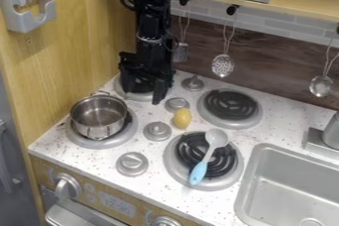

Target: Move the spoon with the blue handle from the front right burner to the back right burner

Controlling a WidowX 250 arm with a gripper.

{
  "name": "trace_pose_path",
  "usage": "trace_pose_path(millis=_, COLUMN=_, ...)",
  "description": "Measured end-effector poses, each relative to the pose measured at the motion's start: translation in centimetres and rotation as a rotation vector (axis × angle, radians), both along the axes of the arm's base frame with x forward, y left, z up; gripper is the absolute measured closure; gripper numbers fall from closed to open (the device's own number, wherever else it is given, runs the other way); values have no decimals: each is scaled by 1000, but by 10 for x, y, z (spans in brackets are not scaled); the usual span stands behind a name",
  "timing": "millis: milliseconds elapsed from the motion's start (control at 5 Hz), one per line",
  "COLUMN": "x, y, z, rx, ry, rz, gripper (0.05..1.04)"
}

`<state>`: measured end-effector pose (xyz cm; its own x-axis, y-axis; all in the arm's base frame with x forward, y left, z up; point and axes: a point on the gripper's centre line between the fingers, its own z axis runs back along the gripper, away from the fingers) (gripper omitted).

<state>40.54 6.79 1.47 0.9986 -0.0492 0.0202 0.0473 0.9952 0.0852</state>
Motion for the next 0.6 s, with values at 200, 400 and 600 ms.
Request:
trace_pose_path(millis=200, x=-9, y=-1, z=-19, rx=-7, ry=53, rz=2, gripper=84)
trace_pose_path(millis=400, x=-23, y=-16, z=-33, rx=-16, ry=103, rz=-27, gripper=84)
trace_pose_path(millis=600, x=-29, y=-50, z=-28, rx=-9, ry=97, rz=-116, gripper=84)
